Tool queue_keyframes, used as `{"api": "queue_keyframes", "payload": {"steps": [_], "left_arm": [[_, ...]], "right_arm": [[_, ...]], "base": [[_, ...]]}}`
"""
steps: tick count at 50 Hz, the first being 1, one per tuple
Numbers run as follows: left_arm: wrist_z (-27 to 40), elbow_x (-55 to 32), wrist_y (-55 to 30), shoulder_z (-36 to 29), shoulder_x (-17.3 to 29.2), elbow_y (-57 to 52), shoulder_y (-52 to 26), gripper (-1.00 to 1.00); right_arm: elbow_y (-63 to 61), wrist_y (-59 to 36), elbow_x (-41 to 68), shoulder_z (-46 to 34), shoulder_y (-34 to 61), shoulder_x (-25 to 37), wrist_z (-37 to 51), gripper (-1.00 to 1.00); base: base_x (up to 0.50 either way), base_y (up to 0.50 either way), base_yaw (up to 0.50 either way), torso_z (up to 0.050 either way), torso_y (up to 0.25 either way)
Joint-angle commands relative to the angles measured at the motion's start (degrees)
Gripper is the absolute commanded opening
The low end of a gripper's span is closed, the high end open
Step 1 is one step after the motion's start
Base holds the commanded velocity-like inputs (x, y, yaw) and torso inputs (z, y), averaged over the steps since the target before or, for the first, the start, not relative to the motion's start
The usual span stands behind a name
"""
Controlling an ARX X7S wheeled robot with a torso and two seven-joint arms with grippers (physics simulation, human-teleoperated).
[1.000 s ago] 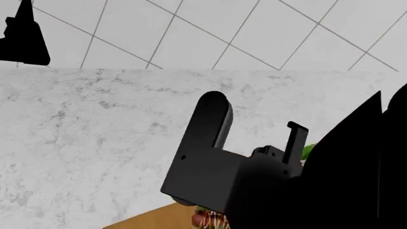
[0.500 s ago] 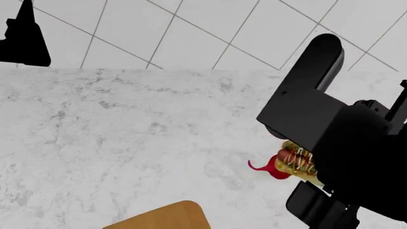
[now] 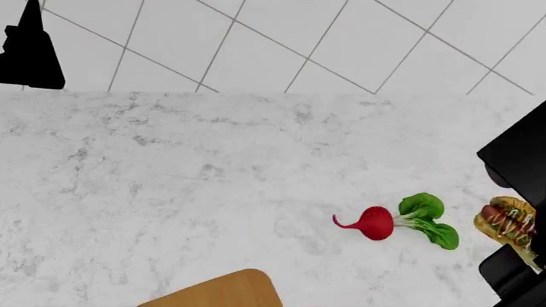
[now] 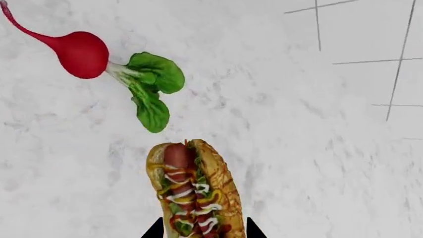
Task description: Clear the non-vegetable object off the cutting board and place the vegetables onto it.
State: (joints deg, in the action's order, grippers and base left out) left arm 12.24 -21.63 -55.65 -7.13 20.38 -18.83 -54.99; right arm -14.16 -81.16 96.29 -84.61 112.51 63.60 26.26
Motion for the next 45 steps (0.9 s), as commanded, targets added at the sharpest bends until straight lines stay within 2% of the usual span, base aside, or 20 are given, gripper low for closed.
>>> {"api": "queue_keyframes", "payload": {"steps": [1, 10, 19, 20, 37, 45], "left_arm": [[-2.2, 0.53, -0.33, 1.24, -1.02, -0.12, -0.11, 1.0], [-2.32, 0.73, 0.28, 0.74, -0.79, 0.69, -0.18, 1.0], [-2.02, 0.51, -0.09, 1.02, -0.84, 1.08, -0.84, 1.0], [-2.03, 0.45, -0.1, 1.13, -0.79, 1.09, -1.01, 1.0], [-1.9, 0.39, 0.78, 0.6, -0.74, 0.92, 0.1, 1.0], [-1.85, 0.18, 0.66, 0.48, -0.81, 0.88, -0.43, 1.0]], "right_arm": [[1.3, 3.41, -2.82, -0.15, -3.54, 4.54, 1.12, -1.0], [2.72, 8.22, -3.9, -1.58, -8.14, 8.77, 2.77, -1.0], [4.09, 12.88, -4.03, -2.65, -12.11, 8.61, 3.09, -1.0], [4.24, 12.47, -4.07, -2.63, -11.88, 8.44, 3.2, 1.0], [1.8, 3.09, -2.51, -0.03, -3.14, 4.44, 4.64, 1.0], [-0.92, -2.41, -5.31, -0.72, 0.8, -1.48, 1.3, 1.0]], "base": [[0.0, 0.0, 0.0, 0.0, 0.0], [0.0, 0.0, 0.0, 0.0, 0.0], [0.0, 0.0, 0.0, 0.0, 0.0], [0.0, 0.0, 0.0, 0.0, 0.0], [0.0, 0.0, 0.0, 0.0, 0.0], [0.0, 0.0, 0.0, 0.0, 0.0]]}}
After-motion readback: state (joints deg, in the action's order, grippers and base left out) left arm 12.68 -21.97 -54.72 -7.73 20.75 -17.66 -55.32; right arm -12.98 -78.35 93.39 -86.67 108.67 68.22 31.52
